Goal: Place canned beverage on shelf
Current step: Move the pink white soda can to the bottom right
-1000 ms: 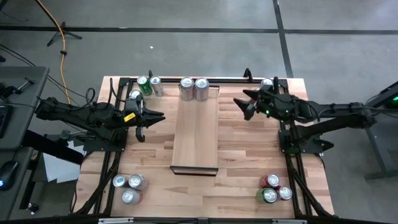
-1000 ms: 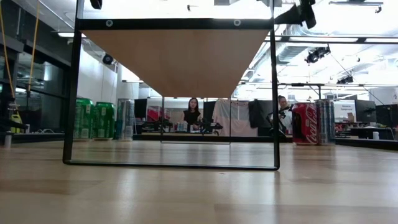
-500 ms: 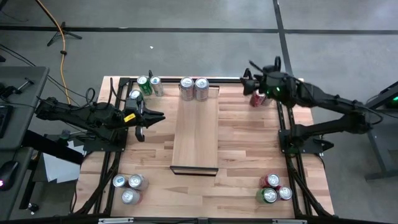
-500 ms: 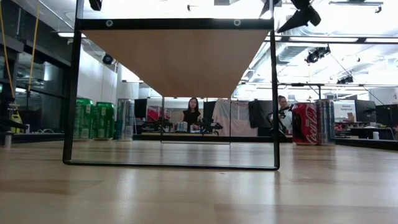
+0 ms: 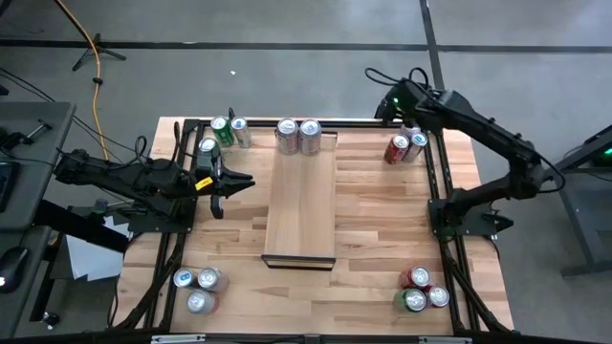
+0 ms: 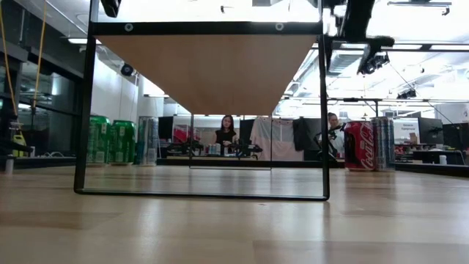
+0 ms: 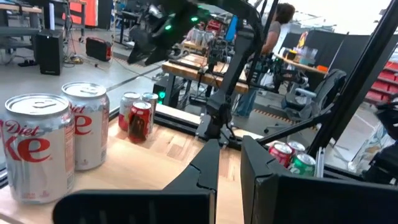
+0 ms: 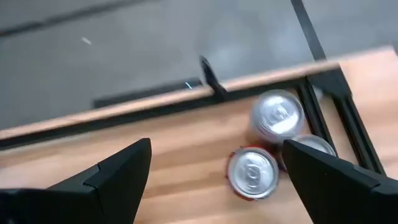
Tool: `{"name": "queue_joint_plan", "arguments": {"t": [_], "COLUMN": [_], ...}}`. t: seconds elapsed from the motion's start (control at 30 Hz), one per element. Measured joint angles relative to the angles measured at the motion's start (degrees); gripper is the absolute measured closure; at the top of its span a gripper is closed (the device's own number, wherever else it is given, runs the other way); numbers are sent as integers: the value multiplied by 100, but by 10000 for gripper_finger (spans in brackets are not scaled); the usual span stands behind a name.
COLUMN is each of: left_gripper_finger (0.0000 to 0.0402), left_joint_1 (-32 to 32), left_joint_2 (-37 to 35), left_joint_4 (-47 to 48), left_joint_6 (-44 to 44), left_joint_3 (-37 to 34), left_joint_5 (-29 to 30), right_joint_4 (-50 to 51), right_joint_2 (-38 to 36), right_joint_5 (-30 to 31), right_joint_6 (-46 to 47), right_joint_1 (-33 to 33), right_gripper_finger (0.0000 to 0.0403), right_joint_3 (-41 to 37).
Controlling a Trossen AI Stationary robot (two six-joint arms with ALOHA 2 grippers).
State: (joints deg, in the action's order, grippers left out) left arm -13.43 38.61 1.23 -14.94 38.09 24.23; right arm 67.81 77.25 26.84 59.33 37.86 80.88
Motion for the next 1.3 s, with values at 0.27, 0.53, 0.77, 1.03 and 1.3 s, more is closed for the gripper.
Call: {"name": "queue_joint_plan", "arguments": {"t": [0.27,0.53,0.77,1.03,1.3], "left_gripper_finger": [401,401,401,401,401], "left_joint_1": [0,1,2,2,2], "left_joint_2": [22,22,22,22,22], "left_joint_4": [51,62,66,66,66], "left_joint_6": [0,2,5,-2,0], "left_joint_3": [0,0,0,0,0], "left_joint_5": [287,506,809,809,809], "right_joint_4": [-360,-380,-373,-359,-396], "right_joint_2": [575,1063,1735,2187,2423], "right_joint_5": [-263,-454,-904,-896,-1144], "right_joint_6": [-238,-216,-310,-478,-888], "right_joint_1": [1299,2055,2103,2099,2169], "right_gripper_finger": [54,54,54,54,65], "right_joint_3": [-474,-492,-489,-488,-488]}}
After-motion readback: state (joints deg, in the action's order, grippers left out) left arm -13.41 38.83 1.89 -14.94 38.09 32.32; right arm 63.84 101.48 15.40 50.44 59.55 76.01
